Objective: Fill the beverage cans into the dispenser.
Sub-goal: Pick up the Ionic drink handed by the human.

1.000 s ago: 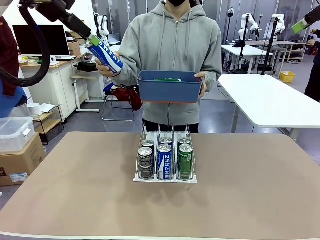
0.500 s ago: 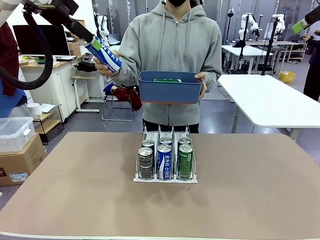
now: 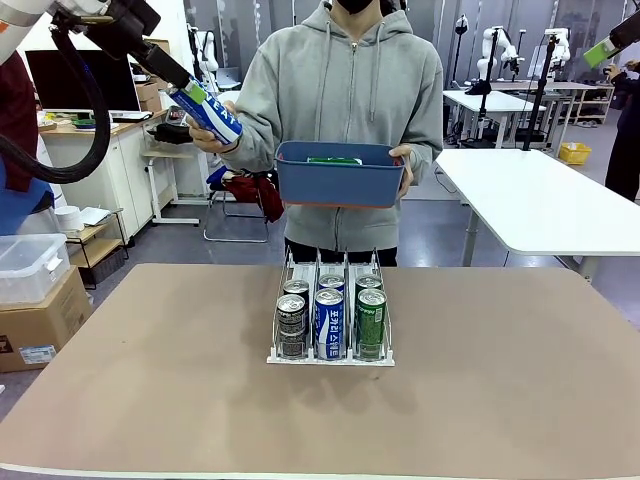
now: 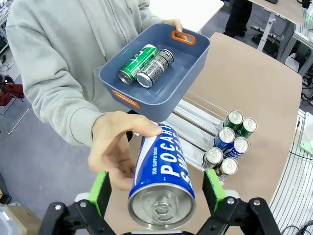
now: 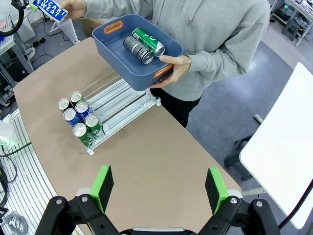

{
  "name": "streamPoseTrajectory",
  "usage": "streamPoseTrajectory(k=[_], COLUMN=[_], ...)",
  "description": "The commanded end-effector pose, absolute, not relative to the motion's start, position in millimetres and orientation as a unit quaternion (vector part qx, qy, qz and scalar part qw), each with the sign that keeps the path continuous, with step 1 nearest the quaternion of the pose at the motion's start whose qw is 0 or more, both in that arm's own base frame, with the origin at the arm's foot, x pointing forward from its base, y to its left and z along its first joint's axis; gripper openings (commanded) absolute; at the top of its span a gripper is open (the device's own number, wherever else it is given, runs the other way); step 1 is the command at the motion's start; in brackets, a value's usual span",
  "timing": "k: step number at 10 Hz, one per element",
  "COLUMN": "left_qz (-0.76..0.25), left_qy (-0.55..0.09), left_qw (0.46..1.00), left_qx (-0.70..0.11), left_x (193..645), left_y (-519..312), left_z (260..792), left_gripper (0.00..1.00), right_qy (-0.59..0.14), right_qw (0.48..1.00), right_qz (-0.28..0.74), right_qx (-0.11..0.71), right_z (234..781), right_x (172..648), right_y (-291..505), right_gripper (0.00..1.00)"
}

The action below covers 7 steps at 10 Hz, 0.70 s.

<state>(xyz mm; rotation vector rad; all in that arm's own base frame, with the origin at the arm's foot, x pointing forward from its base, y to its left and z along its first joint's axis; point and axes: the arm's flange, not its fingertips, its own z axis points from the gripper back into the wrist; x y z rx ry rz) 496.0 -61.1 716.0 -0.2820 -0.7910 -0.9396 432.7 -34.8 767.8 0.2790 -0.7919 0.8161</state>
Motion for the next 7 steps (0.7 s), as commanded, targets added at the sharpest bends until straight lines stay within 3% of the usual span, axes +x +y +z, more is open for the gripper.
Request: streamPoseTrajectory(k=[1,2,3,4,5,6,7], left_qz=[-0.441,-0.439,-0.439,-0.437,-0.437,-0.433,-0.430], left_qy=[-0.369,-0.370,-0.369,-0.371,-0.371,-0.372,-0.372], left_qw=[0.807,0.808,0.808,0.808,0.808,0.809,0.811], left_qx=[-0.131,-0.132,-0.135,-0.138,-0.137,-0.137,-0.137], left_x=[494.7,496.0,495.5,496.5,496.3,495.8,495.5], left_y=[-61.2,-61.1,-61.7,-61.8,-60.4,-59.2,-58.9], left_z=[716.8,716.0,717.0,717.8,718.9,720.2,720.2], left_gripper=[1.00,0.81,0.81,0.61,0.75,0.42,0.56], right_qy=[-0.374,-0.374,-0.374,-0.374,-0.374,-0.374,-0.374], right_qw=[0.834,0.834,0.834,0.834,0.834,0.834,0.834], right_qz=[0.384,0.384,0.384,0.384,0.384,0.384,0.384], right_qx=[0.132,0.132,0.132,0.132,0.132,0.132,0.132], right_z=[767.3,767.3,767.3,767.3,767.3,767.3,767.3], right_x=[432.3,432.3,432.3,432.3,432.3,432.3,432.3], right_y=[-36.0,-36.0,-36.0,-36.0,-36.0,-36.0,-36.0], right_gripper=[1.00,1.00,1.00,1.00,1.00,1.00,1.00])
